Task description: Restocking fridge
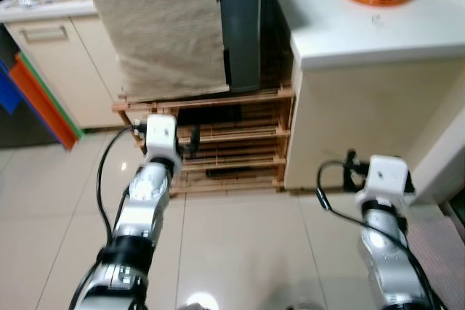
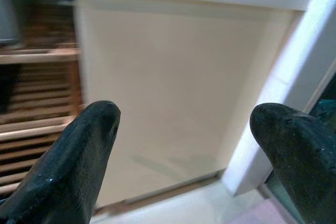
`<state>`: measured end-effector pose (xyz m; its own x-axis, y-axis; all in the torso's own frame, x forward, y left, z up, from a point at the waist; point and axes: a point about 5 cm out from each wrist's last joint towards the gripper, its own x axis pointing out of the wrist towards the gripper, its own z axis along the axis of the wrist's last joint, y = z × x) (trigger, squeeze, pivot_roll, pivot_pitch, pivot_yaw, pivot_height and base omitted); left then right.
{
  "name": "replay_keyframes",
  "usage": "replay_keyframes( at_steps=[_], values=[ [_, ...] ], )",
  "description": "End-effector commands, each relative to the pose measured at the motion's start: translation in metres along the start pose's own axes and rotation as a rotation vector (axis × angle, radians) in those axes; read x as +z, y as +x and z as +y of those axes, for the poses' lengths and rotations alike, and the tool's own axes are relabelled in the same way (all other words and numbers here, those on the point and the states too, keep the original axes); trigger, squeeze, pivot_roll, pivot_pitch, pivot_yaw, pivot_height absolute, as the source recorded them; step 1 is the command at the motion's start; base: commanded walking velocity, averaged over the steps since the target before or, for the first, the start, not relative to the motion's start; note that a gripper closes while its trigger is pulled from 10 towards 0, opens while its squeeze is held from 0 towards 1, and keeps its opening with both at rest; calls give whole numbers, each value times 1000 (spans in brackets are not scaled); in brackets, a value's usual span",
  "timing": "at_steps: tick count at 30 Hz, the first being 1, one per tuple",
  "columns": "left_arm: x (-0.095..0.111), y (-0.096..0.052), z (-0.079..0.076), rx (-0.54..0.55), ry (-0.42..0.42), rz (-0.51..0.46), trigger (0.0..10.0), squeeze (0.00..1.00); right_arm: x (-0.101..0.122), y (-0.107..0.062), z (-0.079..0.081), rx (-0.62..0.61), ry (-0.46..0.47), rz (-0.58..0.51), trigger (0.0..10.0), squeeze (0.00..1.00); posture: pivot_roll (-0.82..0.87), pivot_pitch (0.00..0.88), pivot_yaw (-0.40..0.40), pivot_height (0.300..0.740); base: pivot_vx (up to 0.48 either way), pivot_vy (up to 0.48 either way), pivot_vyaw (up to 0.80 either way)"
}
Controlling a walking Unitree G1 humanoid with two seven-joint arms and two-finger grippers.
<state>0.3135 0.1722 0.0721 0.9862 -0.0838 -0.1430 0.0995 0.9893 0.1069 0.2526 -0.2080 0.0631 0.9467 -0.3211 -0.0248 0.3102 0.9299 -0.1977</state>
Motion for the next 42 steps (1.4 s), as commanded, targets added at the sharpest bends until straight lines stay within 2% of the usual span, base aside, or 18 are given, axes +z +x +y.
replay_keyframes(
  at_steps=[1,2,4,6,8,11,12,15,18,24,30,35,42],
  values=[
    [-4,-4,8,7,16,16,10000,0,4,-1,7,32,6,-28,10000,0,-171,0,73,740,0,431,0],
    [-5,-10,8,-17,42,-12,10000,0,3,-5,8,44,24,-45,10000,0,-157,0,66,740,0,431,0],
    [-4,-11,7,-26,52,-27,10000,0,3,-6,8,50,32,-53,10000,0,-157,0,66,740,0,431,0],
    [9,-13,0,-44,59,-106,10000,0,4,-11,10,84,34,-83,10000,0,-146,0,60,740,0,0,0],
    [15,-13,-2,-45,72,-138,10000,0,5,-12,12,94,30,-89,10000,0,-146,0,59,740,0,0,0],
    [25,-9,-7,-55,34,-165,10000,0,5,-13,16,114,20,-98,10000,0,-152,0,61,740,121,0,0],
    [27,-3,-9,-56,-34,-145,10000,0,7,-15,19,133,22,-109,10000,0,-157,0,64,740,469,0,0],
    [29,2,-10,-47,-77,-128,10000,0,9,-18,22,161,16,-126,10000,0,-162,0,66,740,463,0,0],
    [27,7,-9,-24,-36,-105,10000,0,0,-21,23,170,32,-84,10000,0,-169,0,63,740,458,0,0],
    [25,10,-11,-33,-29,-82,10000,0,-5,-27,24,209,31,-69,10000,0,-170,0,59,740,458,0,0],
    [23,11,-16,-39,-32,-81,10000,0,-5,-20,19,192,39,-61,10000,0,-167,0,54,740,458,0,0],
    [22,12,-14,-29,-38,-79,10000,0,-4,-15,15,174,44,-51,10000,0,-160,0,48,740,451,0,0],
    [21,13,-11,-14,-40,-77,10000,0,-6,-12,17,178,42,-43,10000,0,-141,0,43,740,445,0,0]
  ],
)
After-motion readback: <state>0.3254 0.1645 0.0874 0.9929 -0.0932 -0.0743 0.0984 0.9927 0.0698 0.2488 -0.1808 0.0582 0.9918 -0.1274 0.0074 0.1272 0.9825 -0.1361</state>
